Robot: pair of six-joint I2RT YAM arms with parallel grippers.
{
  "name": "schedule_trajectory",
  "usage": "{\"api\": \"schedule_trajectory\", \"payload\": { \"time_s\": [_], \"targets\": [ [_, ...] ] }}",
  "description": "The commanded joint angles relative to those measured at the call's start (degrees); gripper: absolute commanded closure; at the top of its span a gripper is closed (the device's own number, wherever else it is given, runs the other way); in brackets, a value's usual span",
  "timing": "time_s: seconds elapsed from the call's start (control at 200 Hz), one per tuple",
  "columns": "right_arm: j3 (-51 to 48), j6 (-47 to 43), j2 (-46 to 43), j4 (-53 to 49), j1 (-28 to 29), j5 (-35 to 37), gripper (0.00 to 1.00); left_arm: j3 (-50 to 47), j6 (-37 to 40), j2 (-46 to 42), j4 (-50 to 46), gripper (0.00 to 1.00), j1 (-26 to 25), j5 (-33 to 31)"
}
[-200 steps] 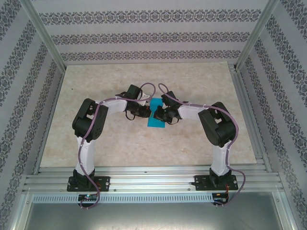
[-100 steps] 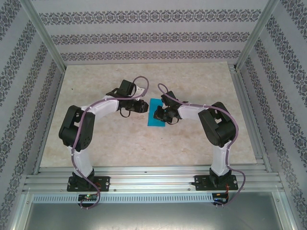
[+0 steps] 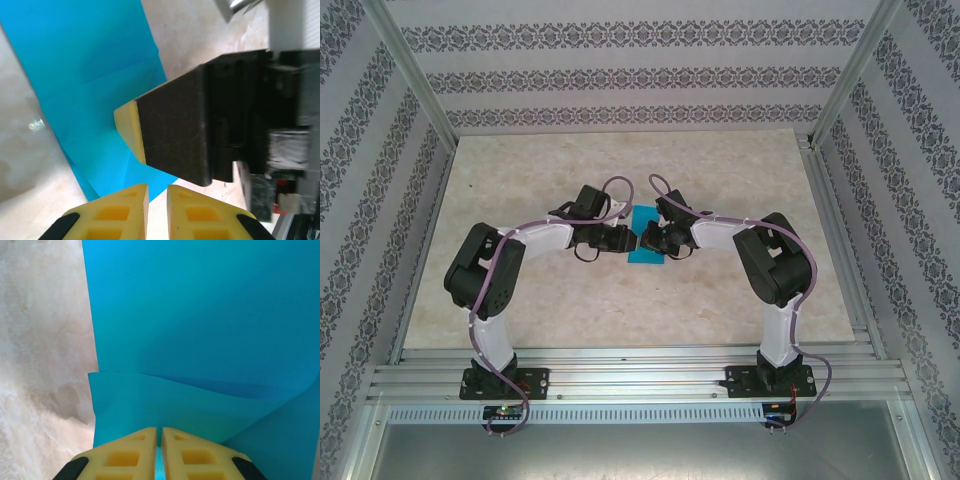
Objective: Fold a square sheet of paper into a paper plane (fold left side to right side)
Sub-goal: Fold the triangle a second time at the center of the table.
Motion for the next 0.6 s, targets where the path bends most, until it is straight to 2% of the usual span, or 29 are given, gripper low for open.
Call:
{"api": "schedule_trajectory", "payload": {
  "time_s": [0.0, 0.3, 0.594],
  "targets": [
    [-0.7, -0.6, 2.9, -5.8, -0.5, 2.8, 0.87, 0.5, -2.1, 1.3, 2.2, 0.82, -0.5, 0.9],
    [-0.4, -0.6, 3.1, -5.8, -0.5, 2.7, 0.87, 0.8, -2.1, 4.3, 1.7, 0.82, -1.5, 1.1],
    [-0.3, -0.7, 3.2, -6.1, -0.5, 2.7, 0.87, 0.6, -0.8, 5.7, 0.2, 0.83, -1.8, -2.1]
  ]
}}
